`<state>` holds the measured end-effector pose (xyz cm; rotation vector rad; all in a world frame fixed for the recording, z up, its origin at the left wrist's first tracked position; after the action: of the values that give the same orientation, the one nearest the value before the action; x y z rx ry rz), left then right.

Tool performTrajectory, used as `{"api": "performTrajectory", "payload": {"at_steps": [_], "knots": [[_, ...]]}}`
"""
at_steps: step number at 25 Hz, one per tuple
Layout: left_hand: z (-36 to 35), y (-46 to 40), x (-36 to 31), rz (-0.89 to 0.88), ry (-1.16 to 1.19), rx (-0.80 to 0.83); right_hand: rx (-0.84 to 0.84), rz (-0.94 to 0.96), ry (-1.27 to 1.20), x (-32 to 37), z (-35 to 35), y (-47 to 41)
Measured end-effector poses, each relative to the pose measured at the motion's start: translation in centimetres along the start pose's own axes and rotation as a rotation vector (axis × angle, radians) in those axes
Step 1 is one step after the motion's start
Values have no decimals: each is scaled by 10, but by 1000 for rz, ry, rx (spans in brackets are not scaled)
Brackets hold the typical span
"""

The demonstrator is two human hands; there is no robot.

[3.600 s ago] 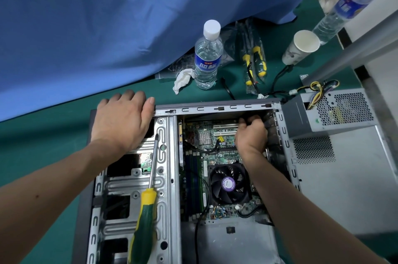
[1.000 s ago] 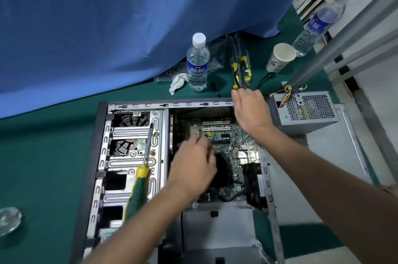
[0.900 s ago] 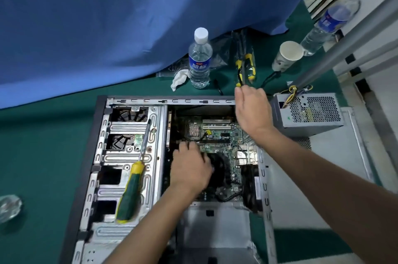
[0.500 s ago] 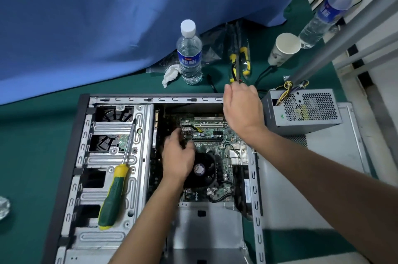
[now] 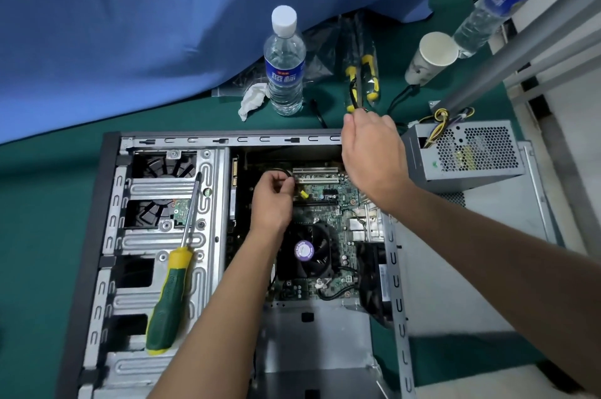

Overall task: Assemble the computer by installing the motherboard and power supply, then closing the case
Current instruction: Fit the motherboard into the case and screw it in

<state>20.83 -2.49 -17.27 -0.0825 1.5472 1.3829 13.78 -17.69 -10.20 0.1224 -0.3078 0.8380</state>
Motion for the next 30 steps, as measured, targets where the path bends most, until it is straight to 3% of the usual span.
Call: {"api": "performTrajectory", "payload": {"at_steps": [4, 9, 14, 16, 23, 30], "knots": [[4, 11, 8, -99, 177, 8, -41, -17, -34, 0, 3, 1], [13, 21, 10, -350, -4, -57, -43, -14, -41, 1, 2, 2], [20, 20, 6, -487, -190, -196, -55, -20, -38, 0, 1, 2], [19, 17, 6, -439, -186, -220, -58, -20, -19, 0, 1, 2], [8, 3, 3, -15, 14, -401, -51, -21, -29, 1, 3, 2], [14, -4, 17, 5, -45, -338, -60, -10, -15, 0, 2, 2]]}}
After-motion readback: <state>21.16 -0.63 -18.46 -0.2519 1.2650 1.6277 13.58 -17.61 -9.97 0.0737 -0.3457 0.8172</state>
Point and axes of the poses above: each hand's wrist, its own y-axis away from the middle knuckle, its own z-axis out of the back of the hand, x = y × z, the point moved 3 cm from there along -y, towards the middle knuckle, and after that the axes turned 7 degrees about z, right-handed, at the moved point
